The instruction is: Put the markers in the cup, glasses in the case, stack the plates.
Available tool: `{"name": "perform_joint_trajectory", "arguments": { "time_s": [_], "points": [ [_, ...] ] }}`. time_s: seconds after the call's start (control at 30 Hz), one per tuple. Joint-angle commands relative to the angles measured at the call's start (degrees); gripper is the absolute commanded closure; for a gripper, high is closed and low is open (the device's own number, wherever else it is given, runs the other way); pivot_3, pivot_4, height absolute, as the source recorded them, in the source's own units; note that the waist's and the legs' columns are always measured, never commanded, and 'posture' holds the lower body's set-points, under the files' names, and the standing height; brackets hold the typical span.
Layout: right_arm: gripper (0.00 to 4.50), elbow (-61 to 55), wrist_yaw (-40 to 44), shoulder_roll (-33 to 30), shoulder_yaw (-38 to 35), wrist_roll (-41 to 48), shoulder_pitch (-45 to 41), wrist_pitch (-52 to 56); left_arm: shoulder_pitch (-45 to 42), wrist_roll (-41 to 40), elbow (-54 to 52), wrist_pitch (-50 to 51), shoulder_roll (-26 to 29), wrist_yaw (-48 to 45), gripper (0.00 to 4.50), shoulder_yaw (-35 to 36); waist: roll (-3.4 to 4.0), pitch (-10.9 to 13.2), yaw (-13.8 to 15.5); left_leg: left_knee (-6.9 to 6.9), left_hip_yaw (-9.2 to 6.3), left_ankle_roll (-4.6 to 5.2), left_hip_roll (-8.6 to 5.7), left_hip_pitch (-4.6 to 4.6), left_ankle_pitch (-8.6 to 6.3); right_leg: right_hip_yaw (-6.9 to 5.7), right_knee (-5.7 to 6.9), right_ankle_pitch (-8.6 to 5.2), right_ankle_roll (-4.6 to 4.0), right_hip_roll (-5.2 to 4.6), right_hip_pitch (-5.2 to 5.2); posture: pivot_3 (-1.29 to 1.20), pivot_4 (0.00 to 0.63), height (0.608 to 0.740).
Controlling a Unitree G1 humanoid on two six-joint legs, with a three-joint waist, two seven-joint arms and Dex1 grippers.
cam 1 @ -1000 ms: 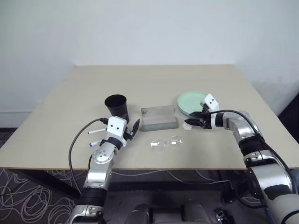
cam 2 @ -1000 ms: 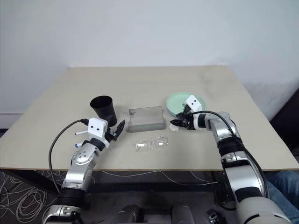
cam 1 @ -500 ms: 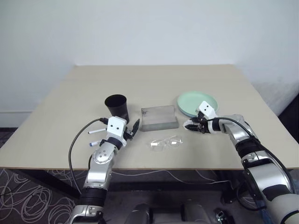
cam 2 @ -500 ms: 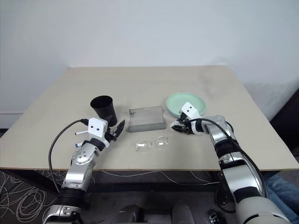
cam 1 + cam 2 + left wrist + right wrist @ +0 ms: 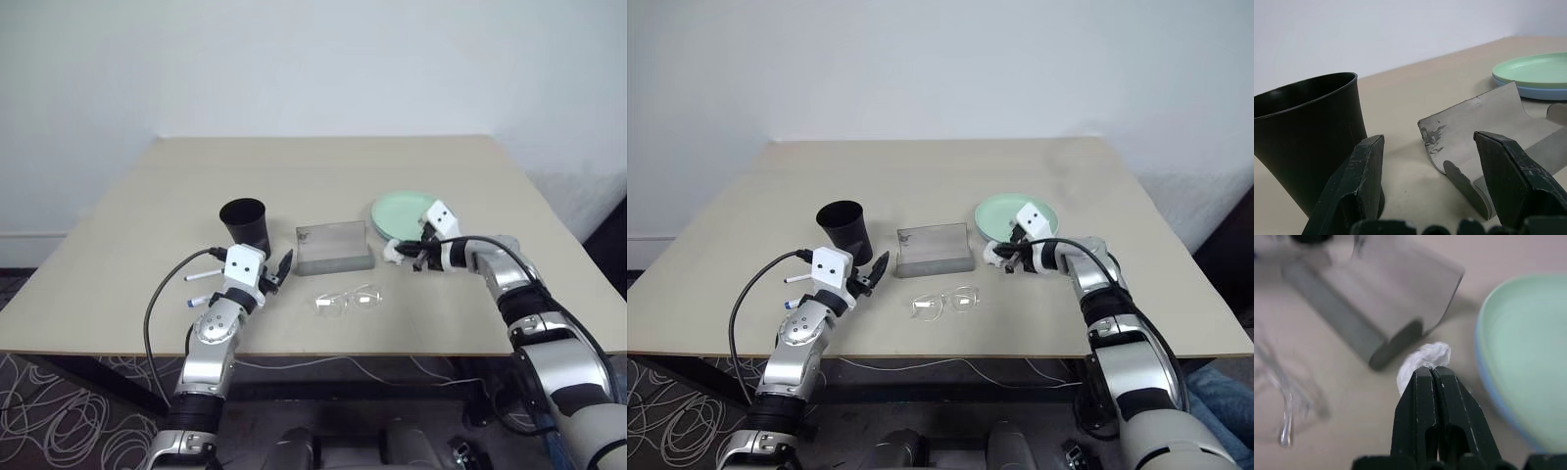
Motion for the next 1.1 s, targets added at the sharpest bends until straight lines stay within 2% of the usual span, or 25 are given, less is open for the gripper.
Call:
{"name": "perform_joint_trajectory", "arguments": {
  "time_s": [0.03,0.37,0.47,0.7,0.87,1.0,1.1],
  "points": [
    [4.48,1.13,-2.55,-0.9,-3.52,1.79,-4.48,-0.48,-1.25,0.37,-1.5,-0.8,0.59,0.31,1.41,0.57,0.0,0.0,0.03,0.0,-0.01,0.0,0.0,0.0,0.0,-0.01,0.0,0.0,0.0,0.0,0.0,0.0,0.0,0.74],
    [4.48,19.6,-22.67,0.87,-4.99,-3.38,-13.42,-5.32,-2.23,0.05,-1.02,-0.64,0.89,-0.54,1.41,0.33,0.0,0.0,0.0,-0.19,0.0,0.0,0.0,0.01,0.0,0.01,-0.09,-0.05,-0.08,0.0,-0.03,0.0,0.0,0.74],
    [3.9,21.98,-24.06,1.3,-5.52,-3.59,-14.6,-6.14,-2.26,-0.05,-1.25,-0.42,1.04,-0.77,1.41,0.34,0.0,0.0,-0.12,-0.35,0.0,0.04,0.0,0.03,0.03,0.03,-0.09,-0.02,-0.03,0.0,-0.07,0.0,0.0,0.74],
    [1.55,22.6,-23.74,1.37,-5.44,-4.21,-14.95,-8.38,-1.53,-0.51,-2.26,0.3,1.38,-1.86,1.41,0.27,0.0,0.0,-0.15,-0.44,-0.01,0.22,0.0,0.07,0.15,0.04,-0.12,0.01,0.02,0.02,-0.07,0.0,0.0,0.74],
    [1.55,20.28,-20.18,1.2,-5.69,-3.74,-13.44,-12.44,-1.6,-2.23,-3.0,2.02,2.4,-6.51,1.41,-0.68,0.0,0.0,-0.22,-0.44,-0.01,0.17,0.0,0.07,0.12,0.04,-0.11,-0.01,0.0,0.02,-0.07,0.0,0.0,0.74],
    [1.55,15.02,-12.85,1.31,-5.79,-2.08,-9.52,-15.09,-3.76,-5.33,-3.44,5.92,5.11,-15.47,1.41,-2.27,0.0,0.0,-0.25,-0.44,-0.02,0.18,0.0,0.08,0.12,0.03,-0.11,0.0,0.01,0.02,-0.06,0.0,0.0,0.74],
    [1.55,11.48,-10.82,1.53,-6.1,-1.37,-7.11,-14.51,-5.46,-8.26,-3.66,9.66,7.91,-24.02,1.41,-4.24,0.01,0.01,-0.23,-0.43,-0.02,0.18,0.0,0.06,0.12,0.02,-0.1,0.0,0.01,0.03,-0.06,0.0,0.0,0.74]
  ]
}}
